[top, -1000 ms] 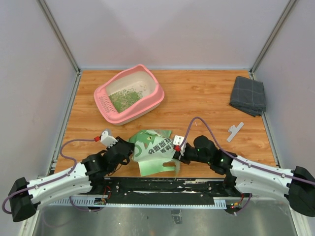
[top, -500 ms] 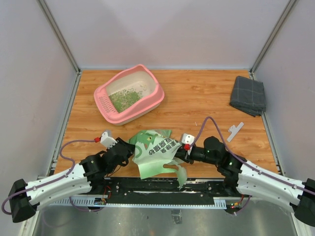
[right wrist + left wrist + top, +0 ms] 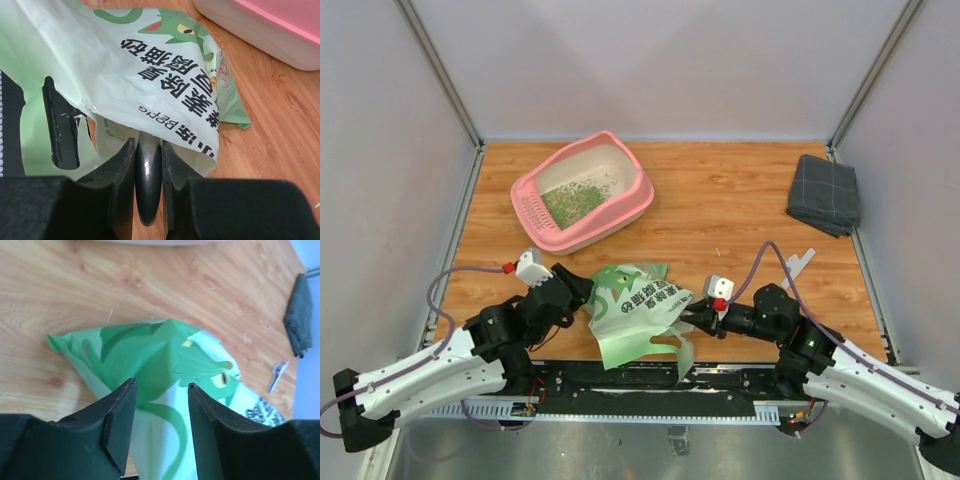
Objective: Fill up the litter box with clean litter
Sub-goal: 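Scoop the cat litter from the cat litter bag.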
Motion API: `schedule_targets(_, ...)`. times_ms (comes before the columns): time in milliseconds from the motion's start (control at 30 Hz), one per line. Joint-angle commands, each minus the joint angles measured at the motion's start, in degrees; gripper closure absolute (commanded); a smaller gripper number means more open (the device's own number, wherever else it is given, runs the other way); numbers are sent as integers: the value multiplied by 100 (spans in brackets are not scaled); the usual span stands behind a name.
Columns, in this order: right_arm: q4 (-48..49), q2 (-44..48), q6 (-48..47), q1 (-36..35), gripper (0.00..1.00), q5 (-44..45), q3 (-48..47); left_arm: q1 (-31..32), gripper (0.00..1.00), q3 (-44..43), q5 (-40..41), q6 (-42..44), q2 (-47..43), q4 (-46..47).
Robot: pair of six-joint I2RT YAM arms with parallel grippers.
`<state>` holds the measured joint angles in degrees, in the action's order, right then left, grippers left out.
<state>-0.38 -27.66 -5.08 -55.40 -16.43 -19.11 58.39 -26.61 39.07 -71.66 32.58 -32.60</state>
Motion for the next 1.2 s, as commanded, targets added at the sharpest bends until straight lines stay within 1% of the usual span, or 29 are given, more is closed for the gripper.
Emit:
schedule_targets(0,-184,395,84,112,99,72,-328,47,49,-585,423,642,-93,-353)
schedule_targets(300,-602,1225,181,105,99,345,-512,48,48,-1426,455,1793,-87,-396)
schedule_targets(333,-694,1322,187,105,99,397,-552,49,48,-1528,384,1971,-85,-364)
schedule_targets(400,-856,1466,217,109,99,489,-651,44,48,-1662,130,2607,-92,-135)
schedule_targets(500,-1171,1614,246,110,99,597,-813,49,48,-1833,-512,3461,-117,259)
schedule_targets(600,-1404,1687,305,114,99,639,-923,44,48,-1943,-1677,4501,-115,748)
schedule_targets(700,-1486,1777,460,108,99,663,-900,49,52,-2176,-2760,5142,128,866)
schedule_targets(800,-1484,1891,569,109,99,705,-797,45,54,-2444,-3185,5412,486,720)
schedule_targets(967,-1402,1944,690,108,99,919,-587,50,55,-2390,-3778,5828,926,957)
schedule_targets(1033,-1304,1786,693,108,99,836,-563,49,56,-2295,-4159,6090,1127,1196)
schedule_targets(1100,-1244,1626,606,106,99,628,-596,50,60,-2216,-4655,6237,1353,1592)
schedule_targets(1167,-1116,1583,506,105,99,597,-600,61,59,-2175,-5252,6252,1625,2071)
